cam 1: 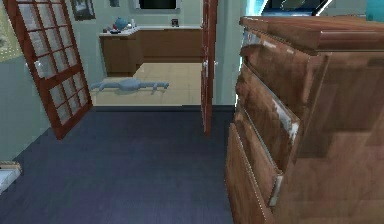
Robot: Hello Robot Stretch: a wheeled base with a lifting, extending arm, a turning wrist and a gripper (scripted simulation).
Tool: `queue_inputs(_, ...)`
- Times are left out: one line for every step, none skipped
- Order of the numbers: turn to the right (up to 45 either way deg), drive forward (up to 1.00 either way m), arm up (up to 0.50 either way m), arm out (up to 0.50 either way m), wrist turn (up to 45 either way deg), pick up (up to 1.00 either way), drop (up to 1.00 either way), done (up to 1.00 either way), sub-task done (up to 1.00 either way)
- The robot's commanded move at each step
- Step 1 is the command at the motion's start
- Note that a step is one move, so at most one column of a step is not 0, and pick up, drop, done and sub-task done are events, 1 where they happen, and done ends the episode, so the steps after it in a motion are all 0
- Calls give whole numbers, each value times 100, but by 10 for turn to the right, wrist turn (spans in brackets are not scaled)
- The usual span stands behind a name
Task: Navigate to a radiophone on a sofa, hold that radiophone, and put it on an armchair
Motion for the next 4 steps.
queue_inputs(0, 0, 0, 40, 0, 0, 0, 0, 0)
queue_inputs(0, 0, 0, 0, 450, 0, 0, 0, 0)
queue_inputs(0, 0, 0, 0, 450, 0, 0, 0, 0)
queue_inputs(0, 0, 0, 0, 450, 0, 0, 0, 0)
